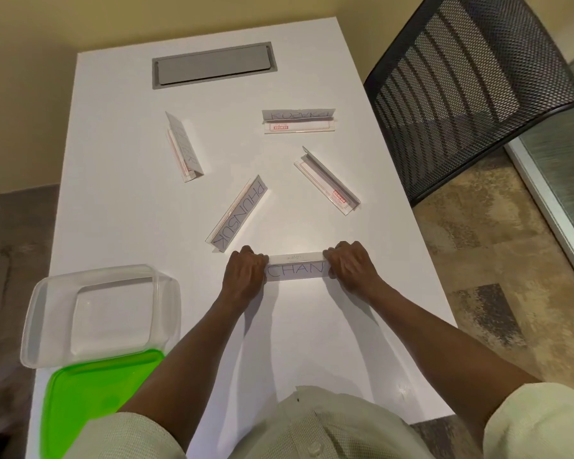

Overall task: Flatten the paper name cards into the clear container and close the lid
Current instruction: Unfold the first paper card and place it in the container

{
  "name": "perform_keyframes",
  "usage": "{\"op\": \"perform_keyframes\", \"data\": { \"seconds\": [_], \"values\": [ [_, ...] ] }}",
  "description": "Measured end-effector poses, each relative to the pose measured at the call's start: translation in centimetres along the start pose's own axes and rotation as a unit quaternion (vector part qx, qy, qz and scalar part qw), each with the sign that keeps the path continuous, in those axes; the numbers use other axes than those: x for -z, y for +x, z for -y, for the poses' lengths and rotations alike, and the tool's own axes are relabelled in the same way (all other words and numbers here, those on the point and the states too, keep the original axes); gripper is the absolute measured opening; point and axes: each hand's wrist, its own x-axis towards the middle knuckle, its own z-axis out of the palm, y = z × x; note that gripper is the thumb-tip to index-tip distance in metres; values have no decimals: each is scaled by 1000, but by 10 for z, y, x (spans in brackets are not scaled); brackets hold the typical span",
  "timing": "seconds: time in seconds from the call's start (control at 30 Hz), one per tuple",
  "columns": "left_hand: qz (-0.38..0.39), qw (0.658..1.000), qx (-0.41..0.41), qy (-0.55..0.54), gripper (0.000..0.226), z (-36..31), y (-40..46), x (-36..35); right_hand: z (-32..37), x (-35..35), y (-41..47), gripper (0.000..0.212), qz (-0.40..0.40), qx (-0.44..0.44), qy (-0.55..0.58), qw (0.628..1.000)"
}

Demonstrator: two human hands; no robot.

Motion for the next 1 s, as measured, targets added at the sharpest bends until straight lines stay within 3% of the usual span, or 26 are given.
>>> {"op": "perform_keyframes", "data": {
  "seconds": [0.17,0.33,0.67,1.0],
  "values": [
    [35,999,1,27,13,3,-2,3,2,6,-4,27,20,-2,-28,999],
    [3,999,-21,26,9,4,-11,16,8,23,-3,31,36,-8,-39,999],
    [6,998,54,-32,37,7,-37,57,34,61,-4,39,40,-15,-40,998],
    [-44,994,84,-48,39,31,-73,102,79,110,12,40,-14,6,-65,998]
  ]
}}
